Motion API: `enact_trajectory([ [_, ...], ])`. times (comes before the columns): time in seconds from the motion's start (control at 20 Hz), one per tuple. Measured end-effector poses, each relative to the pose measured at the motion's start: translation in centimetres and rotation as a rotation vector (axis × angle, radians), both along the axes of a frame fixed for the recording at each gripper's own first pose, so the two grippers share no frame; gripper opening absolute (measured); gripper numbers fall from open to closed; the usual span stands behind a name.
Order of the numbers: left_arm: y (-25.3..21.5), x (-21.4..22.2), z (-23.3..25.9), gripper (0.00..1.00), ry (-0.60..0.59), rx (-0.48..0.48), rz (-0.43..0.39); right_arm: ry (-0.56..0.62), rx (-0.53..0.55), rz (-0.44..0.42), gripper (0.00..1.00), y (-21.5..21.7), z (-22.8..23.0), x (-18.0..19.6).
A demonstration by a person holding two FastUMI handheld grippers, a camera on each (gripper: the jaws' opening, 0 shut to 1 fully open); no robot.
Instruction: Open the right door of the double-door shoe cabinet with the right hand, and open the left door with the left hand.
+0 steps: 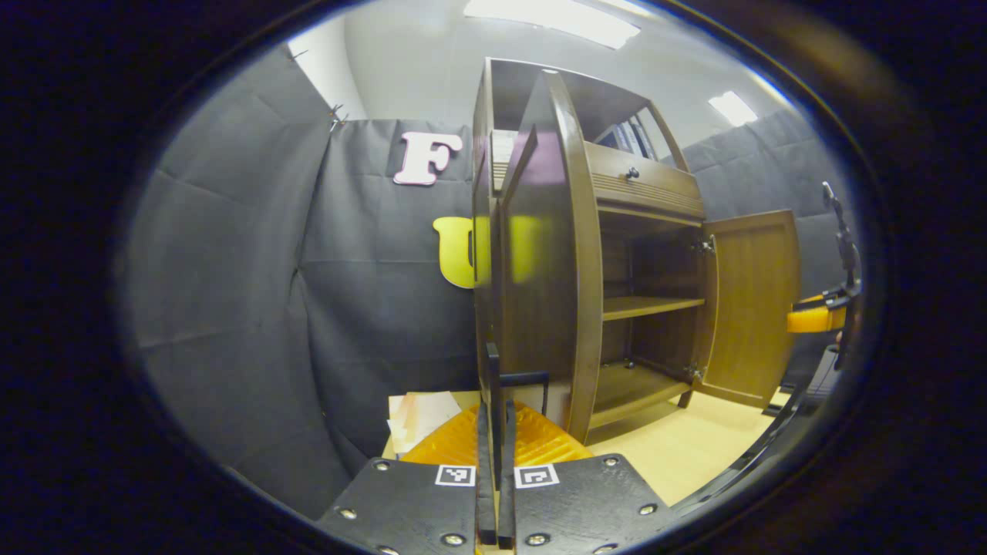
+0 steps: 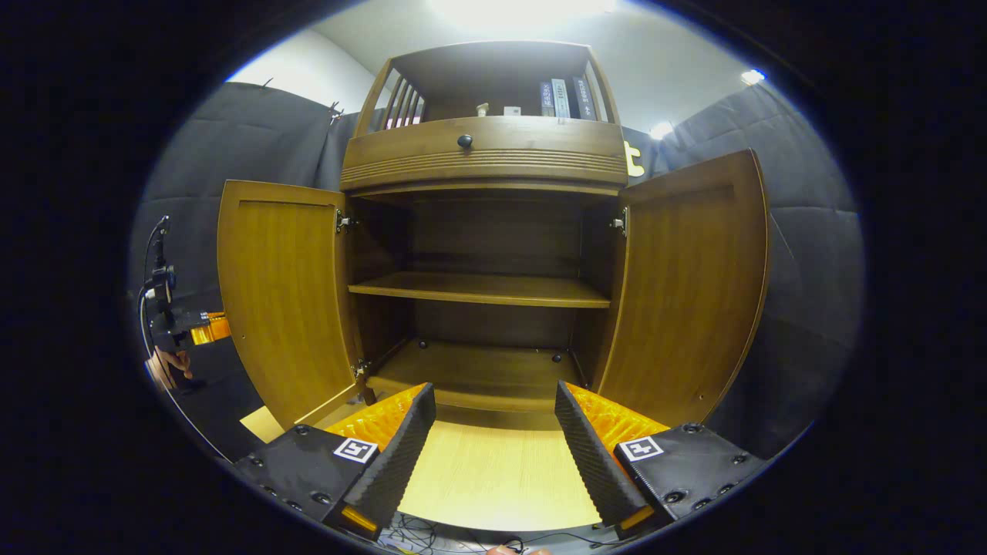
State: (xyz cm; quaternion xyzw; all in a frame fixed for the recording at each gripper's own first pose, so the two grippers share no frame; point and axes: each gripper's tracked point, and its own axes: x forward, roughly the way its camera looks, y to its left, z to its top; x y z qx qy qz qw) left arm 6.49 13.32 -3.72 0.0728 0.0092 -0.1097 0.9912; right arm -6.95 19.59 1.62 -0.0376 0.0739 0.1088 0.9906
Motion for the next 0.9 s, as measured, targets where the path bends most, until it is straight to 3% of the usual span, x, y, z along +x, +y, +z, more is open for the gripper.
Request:
enact_trajectory([
  [0.2, -0.3, -0.2, -0.8, 0.05, 0.006, 0.040, -0.014, -0.018, -0.011, -0.013, 0.97, 0.0, 1.0, 0.2],
  [0.45, 0.7, -2.1, 1.0, 0.05, -0.021, -0.047, 0.031, -0.015, 0.007, -0.064, 0.98, -1.9, 1.8, 0.3],
  [0.75, 1.8, -9.0, 5.1, 0.03, -0.086, -0.076, 0.151, 0.015, 0.031, -0.071, 0.98, -3.3, 1.2, 2.8],
  [0.8, 2.0, -9.7, 5.8, 0.08, -0.096, -0.095, 0.174, 0.012, 0.038, -0.065, 0.98, -3.4, 1.5, 3.2],
  [0.9, 2.4, -12.0, 7.1, 0.09, -0.114, -0.139, 0.226, -0.006, 0.036, -0.056, 0.97, -4.2, 2.2, 3.9],
])
